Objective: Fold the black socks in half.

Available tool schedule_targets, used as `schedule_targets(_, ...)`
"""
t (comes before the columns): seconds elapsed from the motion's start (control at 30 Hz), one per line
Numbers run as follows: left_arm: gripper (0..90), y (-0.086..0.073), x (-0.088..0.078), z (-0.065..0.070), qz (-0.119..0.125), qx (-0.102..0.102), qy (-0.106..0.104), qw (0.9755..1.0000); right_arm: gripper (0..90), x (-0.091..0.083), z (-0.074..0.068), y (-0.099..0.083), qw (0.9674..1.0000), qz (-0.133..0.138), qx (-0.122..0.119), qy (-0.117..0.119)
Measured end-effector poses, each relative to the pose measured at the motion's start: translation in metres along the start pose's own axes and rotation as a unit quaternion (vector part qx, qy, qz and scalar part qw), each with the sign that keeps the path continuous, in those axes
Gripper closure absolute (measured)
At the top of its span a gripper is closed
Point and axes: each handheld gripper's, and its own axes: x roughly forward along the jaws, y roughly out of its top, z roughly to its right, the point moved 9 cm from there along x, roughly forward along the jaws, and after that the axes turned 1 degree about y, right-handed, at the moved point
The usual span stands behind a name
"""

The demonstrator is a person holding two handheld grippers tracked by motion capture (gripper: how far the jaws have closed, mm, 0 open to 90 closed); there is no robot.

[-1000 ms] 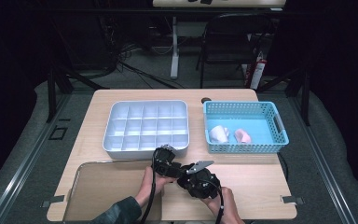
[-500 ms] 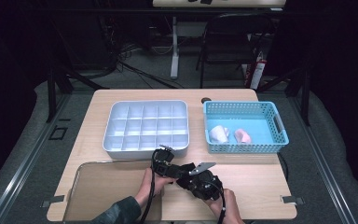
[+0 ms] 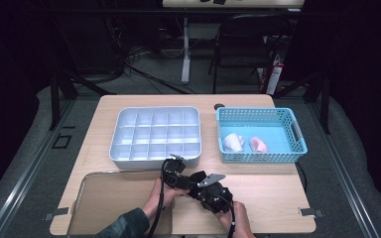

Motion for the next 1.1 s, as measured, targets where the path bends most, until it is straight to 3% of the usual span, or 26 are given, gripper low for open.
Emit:
schedule_targets(0.13,60.1,-0.001,0.000,0.001,0.013,0.012,0.001,0.9998,77.2,-0.001,0.000,0.000,1.0000,0.001,0.003,0.006)
schedule_targets(0.17,61.3,-0.001,-0.001,0.001,0.013,0.017,0.010,0.9997,76.1,-0.001,0.001,0.001,0.9999,0.004,0.005,0.012)
schedule_targets(0.23,62.8,-0.001,-0.001,0.002,0.016,0.021,0.011,0.9996,72.4,-0.003,0.002,0.001,0.9990,0.006,0.012,0.042)
schedule_targets(0.3,63.8,0.000,-0.002,0.002,0.016,0.029,0.013,0.9994,65.9,-0.011,0.005,0.003,0.9958,0.013,0.040,0.081)
schedule_targets(0.33,64.1,0.000,-0.002,0.002,0.016,0.029,0.013,0.9994,62.7,-0.017,0.009,0.004,0.9953,0.019,0.042,0.086)
schedule_targets(0.53,65.2,0.001,-0.003,0.002,0.018,0.038,0.016,0.9990,45.7,-0.039,0.044,-0.002,0.9968,0.046,0.053,0.040)
schedule_targets(0.7,65.7,0.002,-0.005,0.004,0.018,0.050,0.013,0.9985,40.3,-0.042,0.065,-0.007,0.9954,0.043,0.078,0.037)
schedule_targets(0.8,65.8,0.002,-0.006,0.006,0.021,0.064,0.003,0.9977,29.9,-0.041,0.081,-0.007,0.9941,0.048,0.095,0.020)
schedule_targets(1.1,66.0,0.006,-0.012,0.012,0.030,0.094,0.021,0.9949,13.7,-0.042,0.097,-0.010,0.9944,0.043,0.096,-0.011)
